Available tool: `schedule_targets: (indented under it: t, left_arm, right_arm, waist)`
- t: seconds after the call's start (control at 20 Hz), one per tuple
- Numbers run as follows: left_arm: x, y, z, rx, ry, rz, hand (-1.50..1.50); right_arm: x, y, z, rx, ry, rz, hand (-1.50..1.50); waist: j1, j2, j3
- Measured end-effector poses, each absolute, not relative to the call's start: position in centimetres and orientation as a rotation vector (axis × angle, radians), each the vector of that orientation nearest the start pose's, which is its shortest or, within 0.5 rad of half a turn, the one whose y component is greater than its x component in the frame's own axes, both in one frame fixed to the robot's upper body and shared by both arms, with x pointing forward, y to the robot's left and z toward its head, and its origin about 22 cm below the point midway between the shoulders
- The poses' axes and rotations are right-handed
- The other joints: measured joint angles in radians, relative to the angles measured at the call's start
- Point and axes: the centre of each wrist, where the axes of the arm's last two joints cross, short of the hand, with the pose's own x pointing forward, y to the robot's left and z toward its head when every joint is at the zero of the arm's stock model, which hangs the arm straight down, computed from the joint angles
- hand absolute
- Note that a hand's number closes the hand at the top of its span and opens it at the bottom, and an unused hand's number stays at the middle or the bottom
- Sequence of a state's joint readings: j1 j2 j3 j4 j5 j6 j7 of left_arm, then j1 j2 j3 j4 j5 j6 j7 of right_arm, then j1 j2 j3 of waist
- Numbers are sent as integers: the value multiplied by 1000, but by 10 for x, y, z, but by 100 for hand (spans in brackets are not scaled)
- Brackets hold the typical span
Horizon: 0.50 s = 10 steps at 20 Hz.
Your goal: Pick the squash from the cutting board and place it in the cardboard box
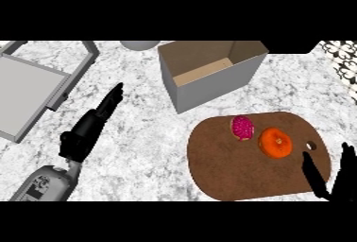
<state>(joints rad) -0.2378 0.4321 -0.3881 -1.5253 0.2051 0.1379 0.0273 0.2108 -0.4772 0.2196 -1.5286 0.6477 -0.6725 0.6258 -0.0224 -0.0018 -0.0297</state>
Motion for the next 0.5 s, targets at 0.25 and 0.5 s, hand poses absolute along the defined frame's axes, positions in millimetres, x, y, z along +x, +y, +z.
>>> schedule_targets:
  t: [0.25,0.5]
  left_arm:
    - [278,215,45,-23,-1600,-455,0]
    - [278,210,42,-29,-1595,-459,0]
  right_arm:
    - [192,-275,2,-1148,-876,225,-150]
    - [211,-234,44,-1161,-872,239,-150]
  waist:
    - [17,-1,7]
    - [26,-3,15]
